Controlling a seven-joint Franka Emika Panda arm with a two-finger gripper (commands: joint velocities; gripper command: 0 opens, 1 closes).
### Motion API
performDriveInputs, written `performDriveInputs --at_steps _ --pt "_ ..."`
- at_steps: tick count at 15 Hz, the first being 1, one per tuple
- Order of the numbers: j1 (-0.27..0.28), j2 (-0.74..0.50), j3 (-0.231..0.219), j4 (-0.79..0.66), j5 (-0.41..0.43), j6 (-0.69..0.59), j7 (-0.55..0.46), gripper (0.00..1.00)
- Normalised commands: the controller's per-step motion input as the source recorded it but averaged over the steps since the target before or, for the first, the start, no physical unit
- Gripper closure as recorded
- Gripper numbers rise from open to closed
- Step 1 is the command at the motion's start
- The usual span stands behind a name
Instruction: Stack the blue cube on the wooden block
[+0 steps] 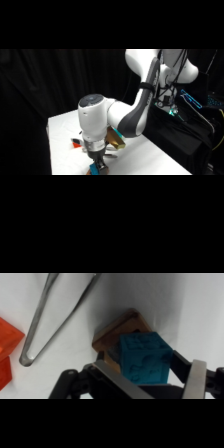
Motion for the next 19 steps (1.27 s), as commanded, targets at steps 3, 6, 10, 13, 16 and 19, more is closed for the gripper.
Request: performDriveInputs --at_steps 3,6,10,13,16,19 --pt "-0.051 -0.32 0.075 -0.07 0.127 -0.24 -0.16 0.00" --pt "-0.071 -0.33 0.095 -0.06 0.160 -0.27 -0.18 0.00" --pt "-0.109 -0.31 0.105 -0.01 0.198 -0.44 -0.23 0.00" --pt "-0.145 -0.30 0.115 -0.02 0.224 -0.48 -0.30 0.00" --pt "-0.135 -0.27 0.092 -0.04 0.194 -0.35 -0.27 0.00" --pt "-0.088 -0.22 0.051 -0.03 0.088 -0.26 -0.16 0.00"
